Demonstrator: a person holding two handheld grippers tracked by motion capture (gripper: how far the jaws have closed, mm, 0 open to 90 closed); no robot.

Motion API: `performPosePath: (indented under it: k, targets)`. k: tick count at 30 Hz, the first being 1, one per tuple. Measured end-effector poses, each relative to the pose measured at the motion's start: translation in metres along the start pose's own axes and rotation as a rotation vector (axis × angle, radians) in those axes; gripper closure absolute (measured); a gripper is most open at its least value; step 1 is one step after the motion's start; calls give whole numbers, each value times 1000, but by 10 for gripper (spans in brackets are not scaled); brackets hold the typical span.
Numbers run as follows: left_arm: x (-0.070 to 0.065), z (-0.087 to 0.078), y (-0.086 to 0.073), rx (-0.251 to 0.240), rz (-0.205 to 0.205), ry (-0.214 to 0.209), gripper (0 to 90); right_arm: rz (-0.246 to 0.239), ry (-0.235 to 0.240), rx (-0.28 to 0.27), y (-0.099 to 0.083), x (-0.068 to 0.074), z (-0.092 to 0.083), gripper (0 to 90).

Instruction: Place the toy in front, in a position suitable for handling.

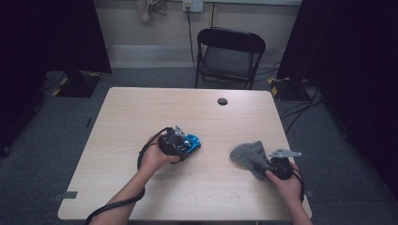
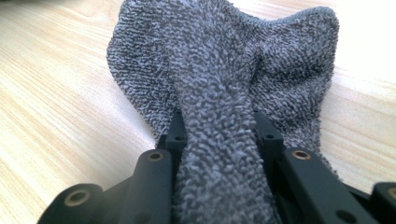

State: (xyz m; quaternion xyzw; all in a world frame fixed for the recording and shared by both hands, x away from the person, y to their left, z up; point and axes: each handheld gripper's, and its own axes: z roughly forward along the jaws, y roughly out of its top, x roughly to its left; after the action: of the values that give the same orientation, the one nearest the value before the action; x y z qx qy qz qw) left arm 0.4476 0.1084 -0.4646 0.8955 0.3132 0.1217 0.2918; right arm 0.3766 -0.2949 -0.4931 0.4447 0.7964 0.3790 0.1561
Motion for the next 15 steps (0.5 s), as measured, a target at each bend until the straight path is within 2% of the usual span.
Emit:
performPosePath:
  k: [4, 10, 15]
  targets:
    - [5, 0, -7, -11, -2, -17, 283, -3, 1, -1, 0, 0, 0, 671]
    - [8, 3, -8, -8, -7, -26, 282, -3, -1, 0, 0, 0, 0, 670]
    - [8, 8, -11, -5, 6, -36, 282, 1, 3, -4, -1, 0, 0, 671]
